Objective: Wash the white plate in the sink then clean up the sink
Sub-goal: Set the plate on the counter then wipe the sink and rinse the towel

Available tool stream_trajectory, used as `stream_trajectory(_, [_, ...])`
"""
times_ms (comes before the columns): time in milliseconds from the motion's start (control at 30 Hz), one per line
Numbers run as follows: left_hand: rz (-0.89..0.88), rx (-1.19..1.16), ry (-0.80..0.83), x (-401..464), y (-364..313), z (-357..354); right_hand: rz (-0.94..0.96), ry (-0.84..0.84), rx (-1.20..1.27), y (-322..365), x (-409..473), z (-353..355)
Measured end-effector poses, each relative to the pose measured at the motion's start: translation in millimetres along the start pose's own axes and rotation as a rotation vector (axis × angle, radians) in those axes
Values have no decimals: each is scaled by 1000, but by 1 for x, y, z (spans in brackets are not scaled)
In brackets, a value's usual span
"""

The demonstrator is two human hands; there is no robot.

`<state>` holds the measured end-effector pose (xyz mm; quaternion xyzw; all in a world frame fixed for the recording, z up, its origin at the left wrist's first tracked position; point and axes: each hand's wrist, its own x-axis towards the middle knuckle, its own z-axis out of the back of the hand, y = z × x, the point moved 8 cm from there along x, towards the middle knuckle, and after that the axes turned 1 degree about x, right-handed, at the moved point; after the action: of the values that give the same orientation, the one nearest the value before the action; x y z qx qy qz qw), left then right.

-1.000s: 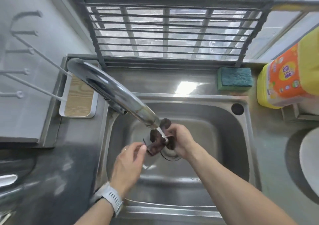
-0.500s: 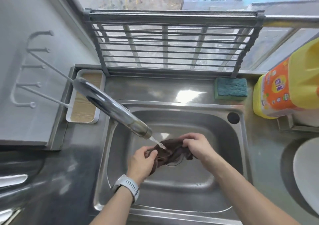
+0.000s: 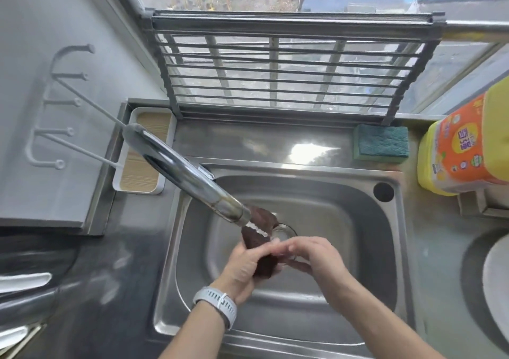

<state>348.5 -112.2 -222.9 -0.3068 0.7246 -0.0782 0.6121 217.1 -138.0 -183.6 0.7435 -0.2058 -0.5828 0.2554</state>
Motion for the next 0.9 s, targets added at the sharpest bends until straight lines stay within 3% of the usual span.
stream_trajectory(67, [-222, 318, 8, 1, -14, 0, -243, 94, 134, -12, 10, 7])
stream_trajectory(167, [-806, 991, 25, -8, -41, -13, -463, 333, 202, -20, 28, 3])
stream_trajectory(233, [-1130, 1177, 76, -26, -49, -22, -553, 502, 250, -21, 40, -4])
stream_trajectory(300, [-1299, 1263, 103, -39, -58, -24, -626, 734, 175, -23, 46, -17])
stream_trajectory(400, [-1452, 1436, 13, -42, -73, -15, -670, 1133, -9, -26, 38, -42])
stream_trajectory(533, [-1697, 1697, -123, -48, -79, -26, -706, 1367, -113, -26, 34, -65])
stream_trajectory(600, [-1677, 1806, -141, -44, -78, -32, -715, 1339, -301, -29, 36, -67])
stream_trajectory(667, [-1517, 1920, -178, -28, -74, -28, -689, 1167, -523, -30, 43, -60])
stream_trajectory(733, [-1206, 2011, -166, -12, -69, -25, -588, 934, -725, -26, 51, -48])
stream_trajectory(833, [-583, 2078, -66, 5, -47, -21, -334, 623, -1147, -17, 67, -33])
stream_trajectory(900, [-422, 2005, -102, 10, -36, -22, -112, 494, -1386, -8, 72, -31])
